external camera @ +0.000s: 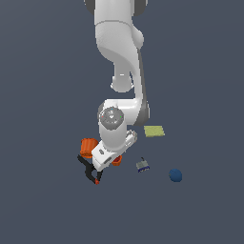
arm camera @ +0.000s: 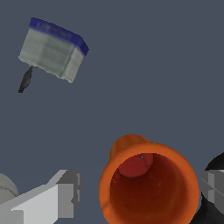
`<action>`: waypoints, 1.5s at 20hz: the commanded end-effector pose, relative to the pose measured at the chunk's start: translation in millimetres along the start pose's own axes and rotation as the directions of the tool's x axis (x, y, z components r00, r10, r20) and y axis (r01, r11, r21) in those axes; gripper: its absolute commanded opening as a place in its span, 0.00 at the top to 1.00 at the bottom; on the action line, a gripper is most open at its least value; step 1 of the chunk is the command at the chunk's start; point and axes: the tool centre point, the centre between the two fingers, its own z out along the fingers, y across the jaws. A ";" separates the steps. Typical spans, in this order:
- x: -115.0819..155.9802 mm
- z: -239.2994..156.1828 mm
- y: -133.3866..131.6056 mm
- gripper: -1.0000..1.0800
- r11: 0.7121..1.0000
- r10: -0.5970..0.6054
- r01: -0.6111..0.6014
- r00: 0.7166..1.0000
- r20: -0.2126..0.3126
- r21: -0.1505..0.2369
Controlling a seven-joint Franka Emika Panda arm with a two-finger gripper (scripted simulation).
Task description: Pick up a designated object from a clutter of objects.
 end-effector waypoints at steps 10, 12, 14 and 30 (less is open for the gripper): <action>0.6 19.0 0.7 1.00 1.000 -0.001 0.001 1.000 0.000 0.000; 0.6 19.0 0.7 1.00 1.000 -0.001 0.001 1.000 0.000 0.000; 0.6 19.0 0.7 1.00 1.000 -0.001 0.001 1.000 0.000 0.000; -4.3 -21.2 -11.2 1.00 1.000 -0.001 0.001 1.000 0.000 -0.002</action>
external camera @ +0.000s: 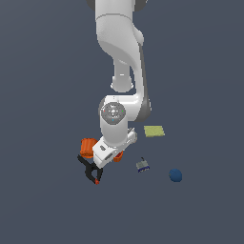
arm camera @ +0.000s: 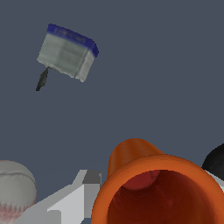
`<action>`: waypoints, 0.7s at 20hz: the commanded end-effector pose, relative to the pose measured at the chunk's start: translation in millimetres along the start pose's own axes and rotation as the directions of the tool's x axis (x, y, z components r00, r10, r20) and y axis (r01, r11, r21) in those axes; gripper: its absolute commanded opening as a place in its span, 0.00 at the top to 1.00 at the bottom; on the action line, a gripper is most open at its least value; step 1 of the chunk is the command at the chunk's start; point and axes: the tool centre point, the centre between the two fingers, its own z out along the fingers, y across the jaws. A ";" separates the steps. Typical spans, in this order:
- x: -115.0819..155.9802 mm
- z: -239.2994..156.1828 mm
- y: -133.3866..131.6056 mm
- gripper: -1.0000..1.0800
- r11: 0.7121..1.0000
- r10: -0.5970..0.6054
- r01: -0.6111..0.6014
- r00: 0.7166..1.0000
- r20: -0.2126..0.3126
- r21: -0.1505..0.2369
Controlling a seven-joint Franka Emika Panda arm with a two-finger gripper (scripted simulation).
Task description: Pick up a designated object from a clutter of objects.
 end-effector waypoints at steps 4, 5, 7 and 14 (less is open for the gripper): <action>-3.8 -37.7 -11.3 1.00 1.000 -0.001 0.001 1.000 0.000 -0.002; -4.9 -46.2 -13.9 1.00 1.000 -0.001 0.001 1.000 0.000 -0.002; -7.0 -64.9 -19.8 1.00 1.000 -0.001 0.001 1.000 0.000 -0.002; -14.2 -135.4 -41.7 1.00 1.000 -0.002 0.002 1.000 0.001 -0.002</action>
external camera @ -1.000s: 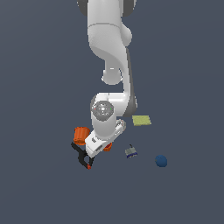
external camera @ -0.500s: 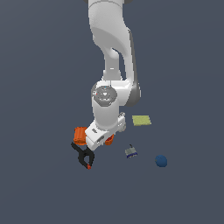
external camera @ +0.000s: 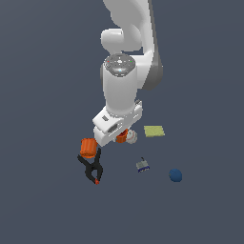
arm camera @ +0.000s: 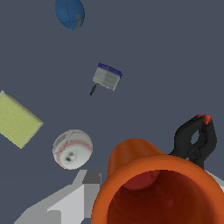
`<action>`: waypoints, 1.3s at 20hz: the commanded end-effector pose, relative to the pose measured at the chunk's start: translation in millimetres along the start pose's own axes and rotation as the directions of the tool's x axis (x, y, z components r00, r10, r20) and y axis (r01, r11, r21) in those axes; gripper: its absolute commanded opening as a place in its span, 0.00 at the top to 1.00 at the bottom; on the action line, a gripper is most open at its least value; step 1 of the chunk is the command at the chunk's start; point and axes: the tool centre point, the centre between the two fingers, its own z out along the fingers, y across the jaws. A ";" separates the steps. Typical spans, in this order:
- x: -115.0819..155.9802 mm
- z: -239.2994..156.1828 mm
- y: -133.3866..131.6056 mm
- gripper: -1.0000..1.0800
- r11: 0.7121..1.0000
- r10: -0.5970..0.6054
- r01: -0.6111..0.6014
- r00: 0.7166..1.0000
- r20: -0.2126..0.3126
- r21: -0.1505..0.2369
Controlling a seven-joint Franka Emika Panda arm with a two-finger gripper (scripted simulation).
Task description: Pick up a designated object from a clutter of objects.
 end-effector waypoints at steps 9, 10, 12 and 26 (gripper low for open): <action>-11.0 -117.9 -35.5 1.00 1.000 -0.002 0.002 1.000 -0.003 0.001; -12.0 -128.7 -38.6 1.00 1.000 -0.002 0.002 1.000 -0.003 0.002; -13.9 -149.7 -44.4 1.00 1.000 -0.002 0.002 1.000 -0.003 0.002; -21.5 -247.4 -68.5 1.00 1.000 0.001 -0.001 1.000 -0.003 0.002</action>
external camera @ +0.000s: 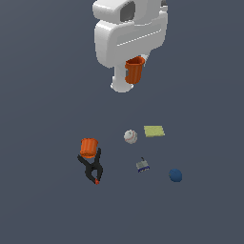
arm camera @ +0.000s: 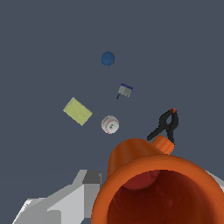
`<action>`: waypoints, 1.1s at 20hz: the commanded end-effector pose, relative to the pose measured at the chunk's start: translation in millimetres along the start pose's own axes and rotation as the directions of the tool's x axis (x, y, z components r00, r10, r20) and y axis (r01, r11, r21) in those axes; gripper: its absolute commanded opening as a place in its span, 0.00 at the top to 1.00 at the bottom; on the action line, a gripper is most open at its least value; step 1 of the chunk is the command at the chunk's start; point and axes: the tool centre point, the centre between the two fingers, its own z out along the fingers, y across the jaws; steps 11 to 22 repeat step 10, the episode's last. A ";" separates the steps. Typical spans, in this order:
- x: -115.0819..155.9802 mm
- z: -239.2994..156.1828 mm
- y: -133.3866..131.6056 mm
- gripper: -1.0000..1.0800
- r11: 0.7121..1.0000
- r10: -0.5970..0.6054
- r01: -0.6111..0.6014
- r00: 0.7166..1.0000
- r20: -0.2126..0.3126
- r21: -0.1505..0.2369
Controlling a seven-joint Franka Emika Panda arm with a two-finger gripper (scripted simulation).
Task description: Pick up a designated object from a clutter of objects.
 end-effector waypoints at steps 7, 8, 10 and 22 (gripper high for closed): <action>-0.6 -17.1 -3.0 1.00 1.000 0.002 -0.002 1.000 0.001 0.000; -0.4 -16.5 -2.6 1.00 1.000 0.002 -0.002 1.000 0.001 0.000; -0.2 -15.6 -2.3 1.00 1.000 0.002 -0.002 1.000 0.001 0.000; -0.2 -15.6 -2.3 1.00 1.000 0.002 -0.002 1.000 0.001 0.000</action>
